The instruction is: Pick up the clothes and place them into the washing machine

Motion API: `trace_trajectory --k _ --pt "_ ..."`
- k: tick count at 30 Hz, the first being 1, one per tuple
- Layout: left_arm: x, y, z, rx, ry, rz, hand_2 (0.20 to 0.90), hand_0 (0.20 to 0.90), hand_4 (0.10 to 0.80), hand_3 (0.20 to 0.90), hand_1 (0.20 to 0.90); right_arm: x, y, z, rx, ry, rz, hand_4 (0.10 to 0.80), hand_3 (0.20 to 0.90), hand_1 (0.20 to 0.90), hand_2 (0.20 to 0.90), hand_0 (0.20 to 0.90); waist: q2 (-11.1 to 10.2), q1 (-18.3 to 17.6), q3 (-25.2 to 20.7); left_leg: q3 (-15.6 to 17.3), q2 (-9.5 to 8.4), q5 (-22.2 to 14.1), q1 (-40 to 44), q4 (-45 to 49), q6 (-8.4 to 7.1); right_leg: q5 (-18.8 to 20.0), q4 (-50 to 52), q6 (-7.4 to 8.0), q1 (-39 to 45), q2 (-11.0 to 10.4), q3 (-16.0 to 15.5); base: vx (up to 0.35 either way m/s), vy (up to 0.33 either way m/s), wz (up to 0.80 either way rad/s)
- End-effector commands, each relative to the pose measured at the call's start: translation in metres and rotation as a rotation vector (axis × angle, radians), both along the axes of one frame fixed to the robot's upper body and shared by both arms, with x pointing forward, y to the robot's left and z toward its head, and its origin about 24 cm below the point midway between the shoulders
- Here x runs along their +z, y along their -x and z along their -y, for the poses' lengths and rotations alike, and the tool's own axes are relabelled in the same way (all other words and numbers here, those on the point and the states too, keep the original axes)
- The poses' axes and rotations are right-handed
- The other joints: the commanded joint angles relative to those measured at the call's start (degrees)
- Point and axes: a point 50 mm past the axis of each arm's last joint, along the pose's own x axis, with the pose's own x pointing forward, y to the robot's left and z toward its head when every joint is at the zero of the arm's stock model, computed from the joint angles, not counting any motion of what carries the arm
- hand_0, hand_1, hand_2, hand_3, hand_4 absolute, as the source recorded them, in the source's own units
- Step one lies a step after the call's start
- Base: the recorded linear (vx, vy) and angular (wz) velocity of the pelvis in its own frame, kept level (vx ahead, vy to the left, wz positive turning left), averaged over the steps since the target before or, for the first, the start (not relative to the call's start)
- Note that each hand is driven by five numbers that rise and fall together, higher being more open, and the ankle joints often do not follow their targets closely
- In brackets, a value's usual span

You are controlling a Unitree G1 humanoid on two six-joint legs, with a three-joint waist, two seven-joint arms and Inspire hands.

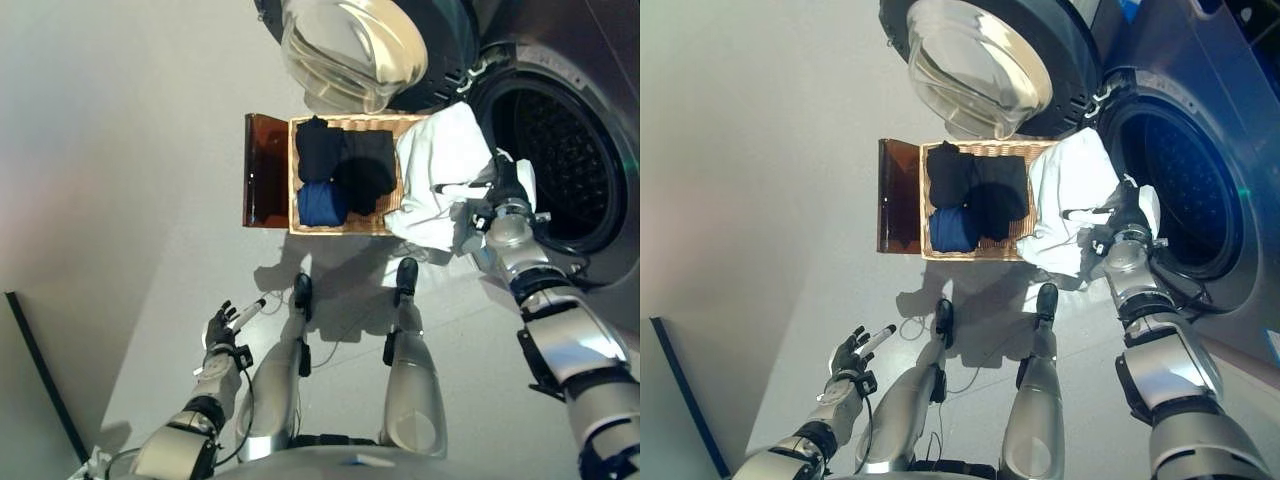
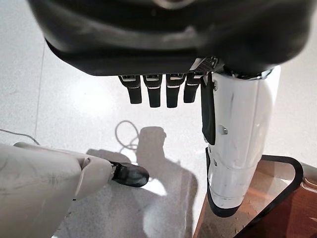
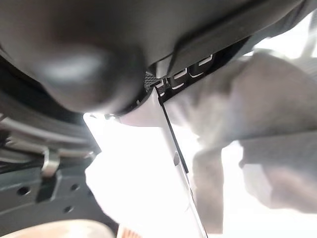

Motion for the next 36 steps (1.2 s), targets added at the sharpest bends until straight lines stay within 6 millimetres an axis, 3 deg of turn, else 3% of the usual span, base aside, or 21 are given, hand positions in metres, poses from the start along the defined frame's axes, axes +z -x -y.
trace_trajectory --k 1,20,29,36 --pt "-0.003 0.013 -0.029 0.040 -0.097 -0.032 0.900 0.900 0.800 0.900 0.900 0.055 -0.021 -0.022 0.077 0.030 0.183 0.800 0.900 0.900 0.900 0.900 -3.2 0.6 -2.1 -1.8 0.85 -1.3 -0.1 -0.4 -4.10 -6.8 8.2 3.66 -0.6 -5.6 0.9 0.000 0.000 0.00" --pt "-0.003 0.012 -0.030 0.032 -0.112 -0.049 0.900 0.900 0.800 0.900 0.900 0.064 -0.035 -0.069 0.198 0.018 0.209 0.800 0.900 0.900 0.900 0.900 -4.5 1.2 -3.0 -2.2 1.20 -1.5 1.5 -0.4 -3.93 -7.6 8.0 3.32 1.4 -5.1 0.8 -0.004 0.004 0.02" --pt "-0.002 0.010 -0.027 0.045 -0.091 -0.029 0.900 0.900 0.800 0.900 0.900 0.059 -0.036 -0.068 0.185 0.022 0.185 0.800 0.900 0.900 0.900 0.900 -4.0 1.4 -2.0 -2.7 0.96 -1.0 0.5 -0.4 -4.02 -7.3 7.9 3.23 0.9 -5.1 0.8 0.000 0.000 0.00" --pt "0.013 -0.006 -0.026 0.086 -0.049 0.087 0.900 0.900 0.800 0.900 0.900 0.062 -0.034 -0.056 0.129 0.039 0.183 0.800 0.900 0.900 0.900 0.900 -2.9 1.9 0.3 -3.5 0.28 0.0 -2.4 -0.4 -4.04 -6.6 8.3 3.38 -1.6 -5.6 0.7 -0.042 0.015 0.04"
